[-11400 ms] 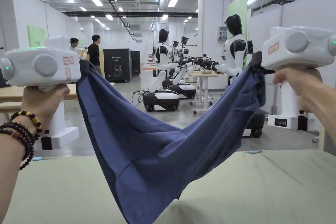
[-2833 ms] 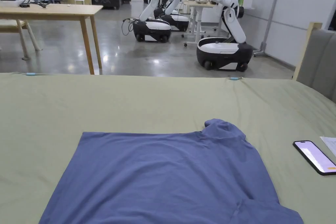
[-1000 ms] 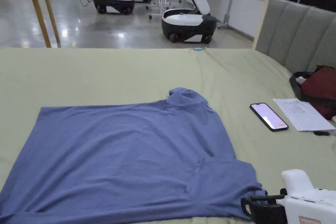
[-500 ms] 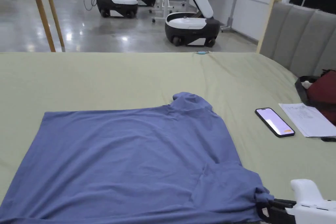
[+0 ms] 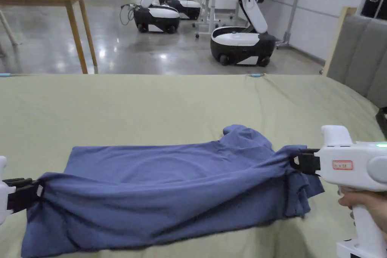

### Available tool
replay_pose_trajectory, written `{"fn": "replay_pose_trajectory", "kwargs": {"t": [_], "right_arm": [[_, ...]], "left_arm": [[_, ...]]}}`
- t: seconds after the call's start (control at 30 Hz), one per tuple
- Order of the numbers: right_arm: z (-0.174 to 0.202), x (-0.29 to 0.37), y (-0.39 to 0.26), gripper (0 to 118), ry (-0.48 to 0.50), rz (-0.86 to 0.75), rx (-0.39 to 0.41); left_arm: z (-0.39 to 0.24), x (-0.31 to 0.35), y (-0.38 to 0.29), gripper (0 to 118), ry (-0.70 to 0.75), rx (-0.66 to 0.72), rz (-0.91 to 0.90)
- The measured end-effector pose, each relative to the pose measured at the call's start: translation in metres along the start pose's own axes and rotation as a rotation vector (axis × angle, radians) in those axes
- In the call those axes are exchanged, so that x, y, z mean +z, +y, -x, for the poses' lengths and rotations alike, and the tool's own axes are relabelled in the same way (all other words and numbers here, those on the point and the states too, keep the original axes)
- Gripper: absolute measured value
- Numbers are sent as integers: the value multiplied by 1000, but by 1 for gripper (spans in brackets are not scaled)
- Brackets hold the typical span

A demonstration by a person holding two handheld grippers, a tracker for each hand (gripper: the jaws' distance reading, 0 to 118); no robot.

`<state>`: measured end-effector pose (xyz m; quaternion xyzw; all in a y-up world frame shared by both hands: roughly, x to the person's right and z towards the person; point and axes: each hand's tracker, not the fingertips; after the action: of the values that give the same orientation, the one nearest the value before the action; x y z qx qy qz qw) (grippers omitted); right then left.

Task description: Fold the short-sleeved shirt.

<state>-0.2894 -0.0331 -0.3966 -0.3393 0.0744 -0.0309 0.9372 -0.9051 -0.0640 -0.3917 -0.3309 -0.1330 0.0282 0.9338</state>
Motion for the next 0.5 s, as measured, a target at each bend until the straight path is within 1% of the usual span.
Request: {"fn": "replay_pose_trajectory", "kwargs": {"t": [0.07, 0.13, 0.17, 0.2, 0.23, 0.27, 0.3, 0.4, 0.43, 0.47, 0.5], "right_arm": [[-6, -42, 4, 6, -29, 55, -22], [-11, -78, -2, 6, -51, 130, -43], [-11, -94, -7, 6, -74, 187, -41], [-9, -106, -12, 6, -108, 242, -23], [-16, -120, -18, 6, -124, 280, 4], [-14, -128, -25, 6, -121, 301, 36], [-12, -127, -26, 6, -109, 255, 54], [-10, -126, -17, 6, -130, 280, 47], [-11, -127, -15, 7, -128, 291, 60], [-14, -125, -12, 12, -119, 291, 71], [-15, -117, -10, 24, -143, 217, 89]], "left_arm": [[8, -35, 2, 2, 18, 19, 47], [10, -62, 2, 2, 48, 10, 98], [10, -74, -2, 2, 64, 1, 133], [9, -82, -6, 2, 69, -2, 164], [8, -88, -10, 2, 72, -21, 190], [6, -95, -16, 2, 86, -50, 216], [3, -96, -22, 2, 95, -67, 197], [-2, -93, -17, 3, 119, -80, 184], [-3, -93, -17, 8, 119, -87, 187], [-2, -91, -16, 21, 120, -89, 187], [2, -86, -14, 47, 88, -75, 155]]}}
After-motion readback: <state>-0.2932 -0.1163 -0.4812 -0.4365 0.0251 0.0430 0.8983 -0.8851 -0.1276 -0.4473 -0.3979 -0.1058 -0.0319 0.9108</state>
